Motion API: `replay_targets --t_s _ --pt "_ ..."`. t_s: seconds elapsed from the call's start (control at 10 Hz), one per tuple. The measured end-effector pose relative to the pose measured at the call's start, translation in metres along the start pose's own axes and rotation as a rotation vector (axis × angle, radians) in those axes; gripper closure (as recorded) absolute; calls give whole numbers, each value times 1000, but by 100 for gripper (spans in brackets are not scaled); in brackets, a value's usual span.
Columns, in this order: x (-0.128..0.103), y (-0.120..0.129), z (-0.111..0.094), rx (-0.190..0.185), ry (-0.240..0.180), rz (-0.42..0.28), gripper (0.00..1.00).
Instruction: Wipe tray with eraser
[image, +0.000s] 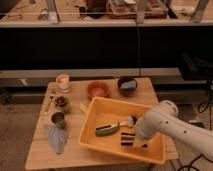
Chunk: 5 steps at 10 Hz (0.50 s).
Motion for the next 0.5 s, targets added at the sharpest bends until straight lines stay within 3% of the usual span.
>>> replay_targets --t_s 0.2,0.5 --pt "9 -32 -3 32 21 33 89" --pt "4 -86 -3 76 38 51 89"
